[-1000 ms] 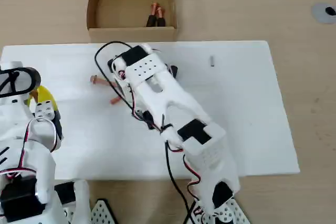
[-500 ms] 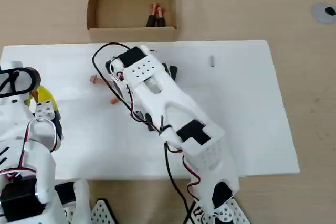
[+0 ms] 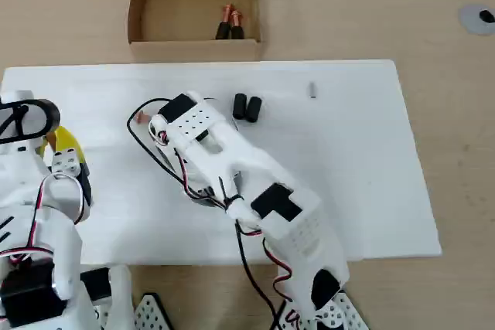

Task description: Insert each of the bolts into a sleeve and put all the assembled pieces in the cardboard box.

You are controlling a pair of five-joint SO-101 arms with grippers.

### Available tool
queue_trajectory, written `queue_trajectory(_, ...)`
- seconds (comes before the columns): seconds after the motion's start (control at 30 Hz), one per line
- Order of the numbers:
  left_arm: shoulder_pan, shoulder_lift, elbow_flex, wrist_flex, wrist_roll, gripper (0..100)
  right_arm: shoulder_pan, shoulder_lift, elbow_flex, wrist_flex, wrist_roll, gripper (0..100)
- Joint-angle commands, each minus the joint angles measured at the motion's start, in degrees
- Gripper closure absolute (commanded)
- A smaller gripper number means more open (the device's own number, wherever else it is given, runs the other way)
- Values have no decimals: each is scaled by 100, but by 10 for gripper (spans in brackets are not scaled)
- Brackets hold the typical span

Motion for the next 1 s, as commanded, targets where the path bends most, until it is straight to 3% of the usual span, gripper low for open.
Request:
queue_trajectory(0.0, 26, -57, -70, -26, -44, 998, 338, -84, 13, -202, 26, 820)
queue_trajectory(0.27, 62, -57, -70, -26, -44, 998, 207, -101, 4, -141, 18, 820)
queue_trajectory(0.63, 26, -57, -70, 9, -123, 998, -4, -92, -1112, 79, -229, 820)
queue_trajectory(0.97, 26, -57, -70, 9, -158, 998, 13, 57, -1086, -440, -510, 820)
